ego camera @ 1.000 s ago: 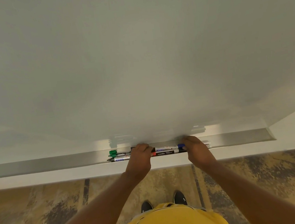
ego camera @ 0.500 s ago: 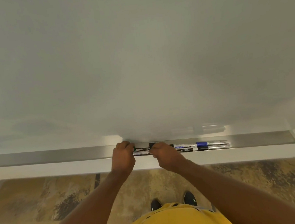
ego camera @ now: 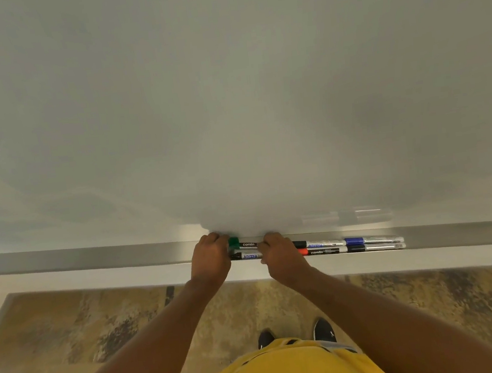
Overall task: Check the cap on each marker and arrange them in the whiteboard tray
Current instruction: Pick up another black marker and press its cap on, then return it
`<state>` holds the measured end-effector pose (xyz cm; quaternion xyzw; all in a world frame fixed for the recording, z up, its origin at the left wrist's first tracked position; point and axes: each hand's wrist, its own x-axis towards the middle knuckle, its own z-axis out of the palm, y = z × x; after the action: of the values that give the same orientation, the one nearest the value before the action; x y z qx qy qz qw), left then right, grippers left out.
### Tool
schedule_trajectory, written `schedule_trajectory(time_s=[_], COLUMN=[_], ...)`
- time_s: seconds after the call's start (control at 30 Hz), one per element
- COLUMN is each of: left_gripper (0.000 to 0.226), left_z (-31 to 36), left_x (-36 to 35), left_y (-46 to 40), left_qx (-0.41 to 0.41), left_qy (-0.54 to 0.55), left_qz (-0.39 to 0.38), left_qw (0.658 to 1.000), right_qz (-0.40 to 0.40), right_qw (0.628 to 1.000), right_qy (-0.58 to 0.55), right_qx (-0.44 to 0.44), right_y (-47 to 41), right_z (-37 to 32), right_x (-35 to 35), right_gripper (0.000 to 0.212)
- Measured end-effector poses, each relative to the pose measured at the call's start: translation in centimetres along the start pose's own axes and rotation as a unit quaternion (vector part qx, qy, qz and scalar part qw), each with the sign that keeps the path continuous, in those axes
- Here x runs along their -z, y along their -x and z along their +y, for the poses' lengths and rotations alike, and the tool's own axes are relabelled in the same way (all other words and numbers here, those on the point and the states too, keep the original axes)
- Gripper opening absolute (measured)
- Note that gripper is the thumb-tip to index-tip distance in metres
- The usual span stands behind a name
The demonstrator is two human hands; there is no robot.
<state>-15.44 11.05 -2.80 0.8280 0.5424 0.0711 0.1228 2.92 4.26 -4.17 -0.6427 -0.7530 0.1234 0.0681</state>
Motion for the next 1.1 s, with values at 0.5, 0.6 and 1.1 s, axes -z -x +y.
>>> schedule_trajectory(time_s=[0.5, 0.6, 1.1], left_gripper=[0.015, 0.017, 0.025], left_z=[3.4, 5.5, 9.7], left_x=[-0.7, -1.1, -1.4], left_y=[-1.7, -2.5, -3.0], left_qx=[-0.067, -0.089, -0.084], left_qy=[0.071, 0.033, -0.007], left_qz=[-0.071, -0.096, -0.112], left_qw=[0.993, 0.991, 0.99], right_qz=[0.119, 0.122, 0.135], right_qw=[0.978, 0.97, 0.951], right_qy=[-0.101, -0.102, -0.173], right_qx=[-0.138, -0.183, -0.216], right_y=[6.2, 7.8, 9.0], right_z=[5.5, 6.8, 7.7], right_x=[2.6, 3.0, 4.5], right_gripper=[0.025, 0.029, 0.021])
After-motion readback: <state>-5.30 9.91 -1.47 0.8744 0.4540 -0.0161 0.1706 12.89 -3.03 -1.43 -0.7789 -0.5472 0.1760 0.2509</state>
